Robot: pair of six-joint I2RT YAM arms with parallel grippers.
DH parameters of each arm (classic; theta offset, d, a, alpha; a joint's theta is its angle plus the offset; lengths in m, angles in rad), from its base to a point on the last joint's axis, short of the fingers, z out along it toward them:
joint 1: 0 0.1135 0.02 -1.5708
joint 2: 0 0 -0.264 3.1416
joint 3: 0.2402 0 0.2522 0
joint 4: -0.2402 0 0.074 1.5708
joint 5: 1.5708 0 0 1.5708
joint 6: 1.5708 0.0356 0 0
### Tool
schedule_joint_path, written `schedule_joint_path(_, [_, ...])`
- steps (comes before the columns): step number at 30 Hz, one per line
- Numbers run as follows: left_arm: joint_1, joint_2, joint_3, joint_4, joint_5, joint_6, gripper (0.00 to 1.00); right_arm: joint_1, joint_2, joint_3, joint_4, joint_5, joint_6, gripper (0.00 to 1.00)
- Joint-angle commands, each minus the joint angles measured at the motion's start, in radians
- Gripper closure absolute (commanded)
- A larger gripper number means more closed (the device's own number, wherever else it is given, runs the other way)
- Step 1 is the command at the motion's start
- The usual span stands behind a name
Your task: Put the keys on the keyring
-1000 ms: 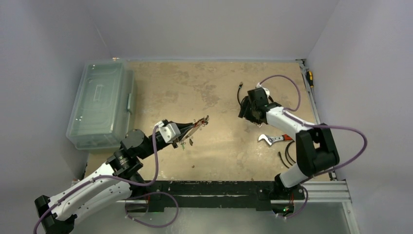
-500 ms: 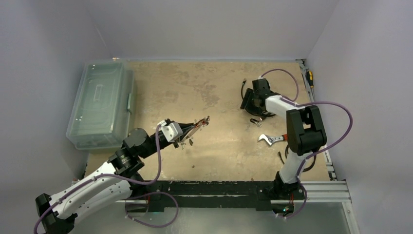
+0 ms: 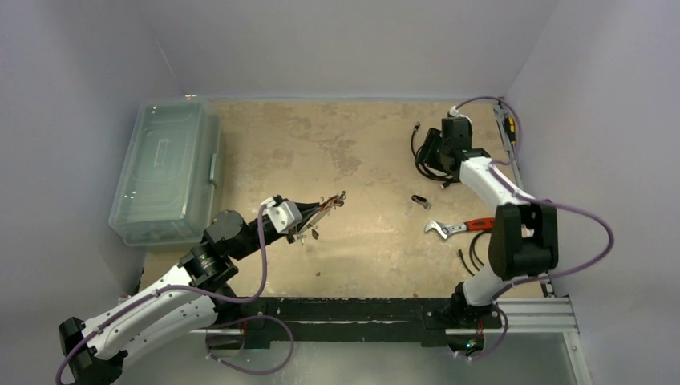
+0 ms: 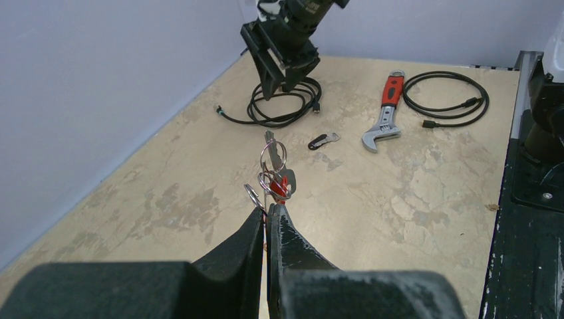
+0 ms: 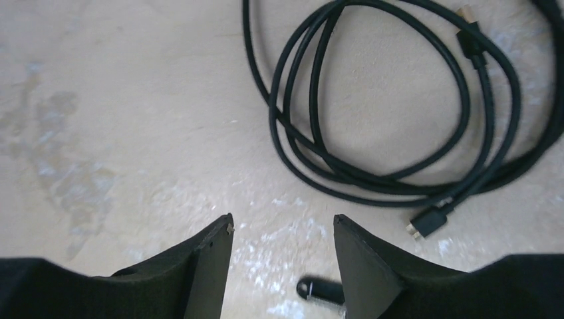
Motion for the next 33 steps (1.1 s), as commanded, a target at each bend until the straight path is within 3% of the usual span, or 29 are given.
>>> schedule_joint_path(1, [0.001,-0.003,0.039,0.045,0.001,-0.007,1.0,0.006,-0.145,-0.096,-0.035,0.032,-0.051,0.42])
schedule_joint_path(8, [0.002,-0.008,0.04,0.043,0.004,-0.01,1.0,0.006,-0.208,-0.191,-0.152,0.115,-0.091,0.47])
schedule_joint_path(12, [0.001,-0.01,0.04,0.045,0.007,-0.013,1.0,0.006,-0.193,-0.209,-0.162,0.085,-0.108,0.5])
schedule_joint_path(15, [0.002,-0.011,0.039,0.045,0.01,-0.013,1.0,0.014,-0.16,-0.204,-0.16,0.058,-0.123,0.56])
schedule_joint_path(23, [0.002,-0.013,0.04,0.042,0.01,-0.016,1.0,0.062,-0.044,-0.151,-0.183,0.071,-0.157,0.57])
schedule_joint_path(33, [0.001,-0.011,0.04,0.042,0.012,-0.017,1.0,0.076,-0.018,-0.106,-0.196,0.111,-0.169,0.62])
